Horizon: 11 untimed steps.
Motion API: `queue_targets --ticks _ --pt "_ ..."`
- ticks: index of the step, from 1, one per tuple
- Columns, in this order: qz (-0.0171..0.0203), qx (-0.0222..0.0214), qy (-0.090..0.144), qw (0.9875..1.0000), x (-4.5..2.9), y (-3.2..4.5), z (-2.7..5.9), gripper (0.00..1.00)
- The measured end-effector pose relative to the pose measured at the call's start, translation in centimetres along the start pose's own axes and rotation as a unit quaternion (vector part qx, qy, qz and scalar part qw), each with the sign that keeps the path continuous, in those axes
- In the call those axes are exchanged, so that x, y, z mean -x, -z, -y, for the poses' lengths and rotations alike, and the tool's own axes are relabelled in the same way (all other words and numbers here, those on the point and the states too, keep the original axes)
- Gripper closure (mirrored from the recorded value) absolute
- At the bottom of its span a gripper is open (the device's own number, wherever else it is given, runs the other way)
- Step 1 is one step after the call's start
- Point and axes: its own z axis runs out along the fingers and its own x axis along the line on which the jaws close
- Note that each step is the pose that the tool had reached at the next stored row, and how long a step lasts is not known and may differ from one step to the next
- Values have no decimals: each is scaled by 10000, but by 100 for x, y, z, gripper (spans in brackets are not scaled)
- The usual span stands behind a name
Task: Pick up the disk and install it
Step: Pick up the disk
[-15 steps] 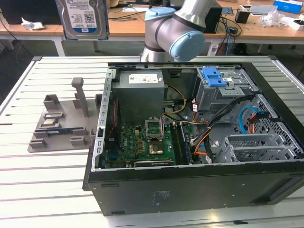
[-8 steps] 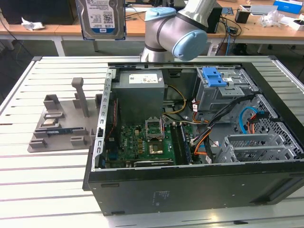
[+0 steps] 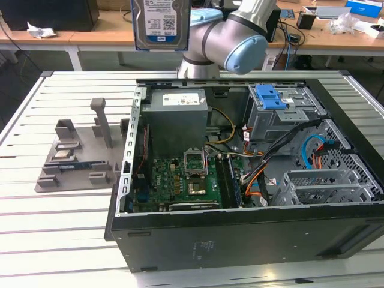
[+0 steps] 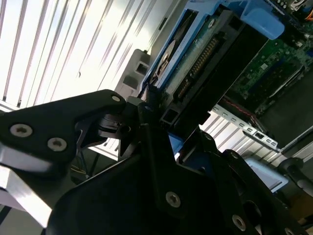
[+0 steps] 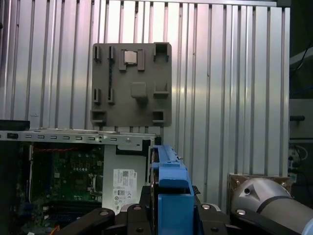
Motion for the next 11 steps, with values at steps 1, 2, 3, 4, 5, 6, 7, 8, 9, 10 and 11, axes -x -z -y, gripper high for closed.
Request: queue_targets --ticks 1,2,3,4,5,6,7,8,9,10,11 --pt "0 4 1 10000 -2 3 62 63" --pt "0 7 0 10000 -4 5 109 63" --pt "0 10 1 10000 -6 8 168 63" --pt "0 13 0 10000 -8 10 213 63" --pt "0 16 1 10000 -10 13 268 63" --pt "1 18 1 10000 -12 15 312 63" --pt "1 22 1 10000 -14 17 367 63" --pt "1 24 1 10000 -16 20 414 63" --pt "1 28 1 10000 -18 23 478 63" --pt "1 31 1 10000 -19 25 524 63" --pt "1 35 1 10000 -22 28 592 63"
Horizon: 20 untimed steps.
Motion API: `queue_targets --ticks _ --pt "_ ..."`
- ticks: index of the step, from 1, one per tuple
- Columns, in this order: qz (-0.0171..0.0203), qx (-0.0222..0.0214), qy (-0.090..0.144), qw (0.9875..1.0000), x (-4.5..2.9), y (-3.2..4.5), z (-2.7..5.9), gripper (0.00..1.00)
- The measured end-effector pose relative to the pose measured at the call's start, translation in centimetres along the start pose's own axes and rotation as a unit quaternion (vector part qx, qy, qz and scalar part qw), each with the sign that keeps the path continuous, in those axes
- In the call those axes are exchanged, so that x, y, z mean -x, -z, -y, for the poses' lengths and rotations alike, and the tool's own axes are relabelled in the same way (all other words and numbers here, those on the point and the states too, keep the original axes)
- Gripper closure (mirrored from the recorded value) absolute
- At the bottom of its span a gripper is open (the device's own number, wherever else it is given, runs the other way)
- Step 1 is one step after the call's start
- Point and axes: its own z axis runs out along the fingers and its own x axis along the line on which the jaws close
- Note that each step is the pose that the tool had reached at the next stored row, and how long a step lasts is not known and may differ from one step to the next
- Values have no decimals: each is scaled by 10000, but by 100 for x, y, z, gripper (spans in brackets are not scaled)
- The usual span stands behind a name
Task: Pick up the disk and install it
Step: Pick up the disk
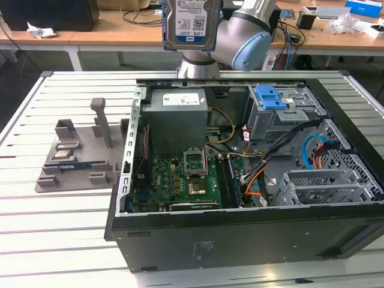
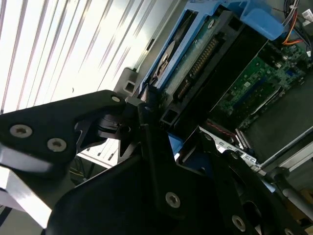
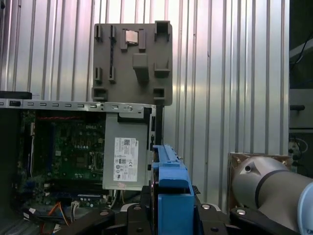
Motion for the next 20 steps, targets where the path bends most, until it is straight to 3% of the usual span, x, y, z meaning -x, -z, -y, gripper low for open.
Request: queue_targets --ticks 8,13,18,20 --pt "0 24 0 10000 -14 21 372 63" --pt "1 38 1 10000 -26 37 669 63" --pt "2 42 0 10000 -173 33 678 63" --pt "2 43 -2 10000 -268 31 679 63"
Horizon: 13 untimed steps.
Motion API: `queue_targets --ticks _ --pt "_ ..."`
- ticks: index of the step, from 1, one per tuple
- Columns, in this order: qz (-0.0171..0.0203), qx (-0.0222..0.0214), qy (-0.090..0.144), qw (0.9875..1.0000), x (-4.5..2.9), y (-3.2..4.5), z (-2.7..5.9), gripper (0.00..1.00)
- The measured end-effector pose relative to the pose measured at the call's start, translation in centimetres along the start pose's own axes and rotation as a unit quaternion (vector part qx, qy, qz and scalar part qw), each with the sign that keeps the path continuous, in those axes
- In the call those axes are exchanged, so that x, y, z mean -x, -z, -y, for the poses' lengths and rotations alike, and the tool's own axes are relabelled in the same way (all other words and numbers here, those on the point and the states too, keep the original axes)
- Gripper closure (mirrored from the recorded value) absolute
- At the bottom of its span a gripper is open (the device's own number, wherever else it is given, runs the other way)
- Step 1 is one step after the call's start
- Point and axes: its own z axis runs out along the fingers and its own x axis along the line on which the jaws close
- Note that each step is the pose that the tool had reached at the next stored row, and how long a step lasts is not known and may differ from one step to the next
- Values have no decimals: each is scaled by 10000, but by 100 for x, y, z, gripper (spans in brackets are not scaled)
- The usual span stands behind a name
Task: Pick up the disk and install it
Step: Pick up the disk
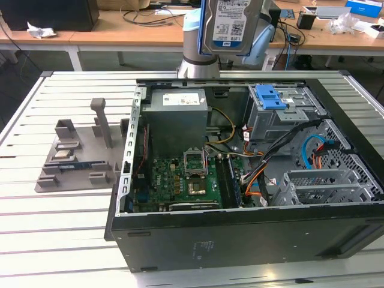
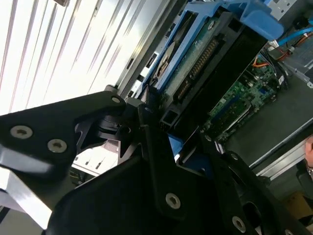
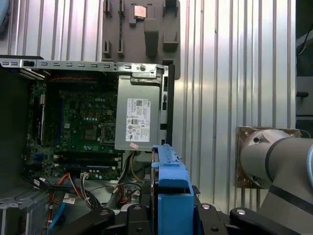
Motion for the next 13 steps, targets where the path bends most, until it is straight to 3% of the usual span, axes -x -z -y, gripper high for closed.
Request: queue_targets --ticks 9,13 --pt "1 8 -3 10000 -292 -8 14 63" --pt "1 14 -5 10000 -483 -13 30 63"
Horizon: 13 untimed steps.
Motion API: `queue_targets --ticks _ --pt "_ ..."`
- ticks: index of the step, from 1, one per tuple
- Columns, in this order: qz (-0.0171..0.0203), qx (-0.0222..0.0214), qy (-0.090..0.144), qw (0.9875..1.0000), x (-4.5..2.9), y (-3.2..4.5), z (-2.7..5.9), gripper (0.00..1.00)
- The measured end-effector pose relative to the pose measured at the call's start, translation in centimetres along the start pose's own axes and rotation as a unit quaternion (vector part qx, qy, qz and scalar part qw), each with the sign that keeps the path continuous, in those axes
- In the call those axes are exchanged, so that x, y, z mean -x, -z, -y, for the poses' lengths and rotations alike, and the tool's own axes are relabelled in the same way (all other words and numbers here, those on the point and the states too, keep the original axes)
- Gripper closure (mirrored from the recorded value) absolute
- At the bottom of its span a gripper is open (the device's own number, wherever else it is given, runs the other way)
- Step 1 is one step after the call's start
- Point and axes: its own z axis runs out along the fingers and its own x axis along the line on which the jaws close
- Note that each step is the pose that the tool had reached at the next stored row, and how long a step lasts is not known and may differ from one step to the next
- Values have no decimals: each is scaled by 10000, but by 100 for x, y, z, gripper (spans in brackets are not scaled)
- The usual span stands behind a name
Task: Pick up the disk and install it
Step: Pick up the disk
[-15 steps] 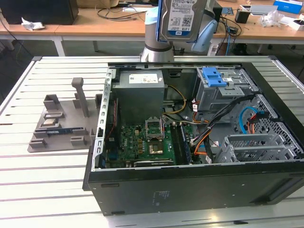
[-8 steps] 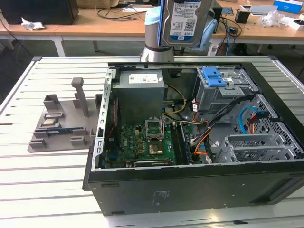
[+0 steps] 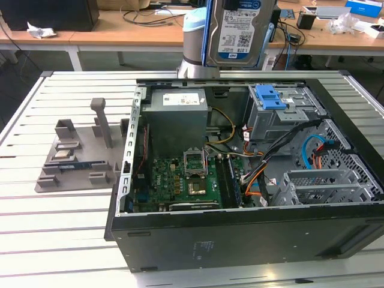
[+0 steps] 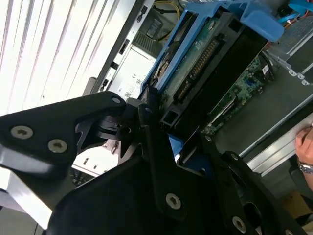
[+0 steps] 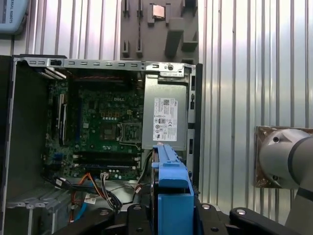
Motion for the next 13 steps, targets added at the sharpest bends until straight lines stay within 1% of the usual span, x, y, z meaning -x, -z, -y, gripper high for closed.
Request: queue_targets --ticks 1,4,6,10,13 --pt "0 1 0 10000 -33 -1 4 63" --pt "0 4 0 10000 -102 -3 18 63" --pt "1 8 -2 10000 -175 -5 37 63" --pt "1 13 -3 10000 -259 -8 61 63" --pt "1 16 -3 10000 -307 -9 74 63"
